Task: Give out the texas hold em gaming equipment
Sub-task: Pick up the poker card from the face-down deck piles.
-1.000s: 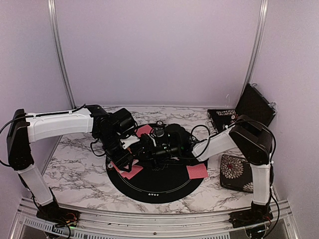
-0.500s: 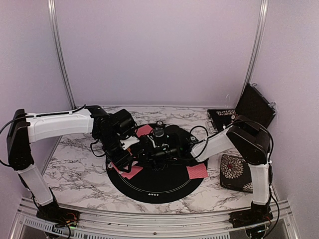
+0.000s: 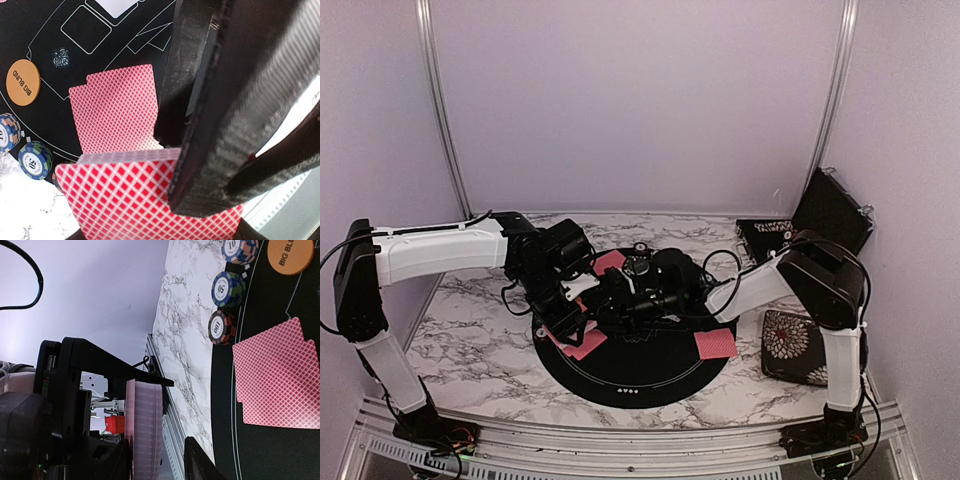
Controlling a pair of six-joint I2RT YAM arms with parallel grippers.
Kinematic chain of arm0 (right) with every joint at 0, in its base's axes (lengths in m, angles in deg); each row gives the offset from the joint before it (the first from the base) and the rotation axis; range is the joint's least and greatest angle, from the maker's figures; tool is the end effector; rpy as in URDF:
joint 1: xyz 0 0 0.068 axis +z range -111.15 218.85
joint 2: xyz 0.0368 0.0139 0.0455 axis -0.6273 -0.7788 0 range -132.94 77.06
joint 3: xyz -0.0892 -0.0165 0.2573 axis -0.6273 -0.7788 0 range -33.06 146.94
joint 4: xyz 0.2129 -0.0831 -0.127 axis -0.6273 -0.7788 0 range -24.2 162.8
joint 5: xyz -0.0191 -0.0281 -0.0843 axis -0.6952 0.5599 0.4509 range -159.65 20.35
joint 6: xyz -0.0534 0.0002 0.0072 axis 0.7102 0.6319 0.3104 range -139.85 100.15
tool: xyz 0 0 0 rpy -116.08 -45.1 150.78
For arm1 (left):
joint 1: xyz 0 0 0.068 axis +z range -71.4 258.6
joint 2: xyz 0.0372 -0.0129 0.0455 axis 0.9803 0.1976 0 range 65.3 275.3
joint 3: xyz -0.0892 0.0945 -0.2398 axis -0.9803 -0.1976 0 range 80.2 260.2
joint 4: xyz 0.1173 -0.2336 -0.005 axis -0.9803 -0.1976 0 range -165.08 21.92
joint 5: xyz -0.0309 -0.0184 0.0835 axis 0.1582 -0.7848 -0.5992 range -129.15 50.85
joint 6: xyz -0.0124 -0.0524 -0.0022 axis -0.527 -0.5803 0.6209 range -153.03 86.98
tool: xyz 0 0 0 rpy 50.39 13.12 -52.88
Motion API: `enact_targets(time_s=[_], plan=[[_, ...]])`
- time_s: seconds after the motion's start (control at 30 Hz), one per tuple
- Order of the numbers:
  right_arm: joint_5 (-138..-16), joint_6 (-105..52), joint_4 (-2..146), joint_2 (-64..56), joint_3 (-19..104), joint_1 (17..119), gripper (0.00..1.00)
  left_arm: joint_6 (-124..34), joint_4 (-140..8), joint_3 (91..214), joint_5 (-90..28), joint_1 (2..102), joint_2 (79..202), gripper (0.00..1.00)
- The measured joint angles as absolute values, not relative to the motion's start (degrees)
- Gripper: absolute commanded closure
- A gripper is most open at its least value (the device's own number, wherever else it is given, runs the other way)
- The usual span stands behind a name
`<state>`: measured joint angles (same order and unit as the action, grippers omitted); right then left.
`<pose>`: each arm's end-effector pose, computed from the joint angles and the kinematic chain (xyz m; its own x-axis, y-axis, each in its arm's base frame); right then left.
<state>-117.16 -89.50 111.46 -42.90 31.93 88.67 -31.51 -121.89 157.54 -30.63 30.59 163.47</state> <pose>0.2610 0.3498 0.1485 -0.9750 -0.1730 -0.1397 -0.1685 0.1647 0.9718 0.2213 -0.2538 0.2385 -0.6247 0.7332 -0.2686 0.7781 0.6133 -0.1357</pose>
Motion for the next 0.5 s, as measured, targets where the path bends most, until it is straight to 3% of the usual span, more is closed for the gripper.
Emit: enact_targets(time_s=[0.5], plan=[[-116.57,-89.02,110.82,-41.31,30.4,87.71,0.66,-31.51,-121.91,157.54,-30.61,30.59,163.47,0.45]])
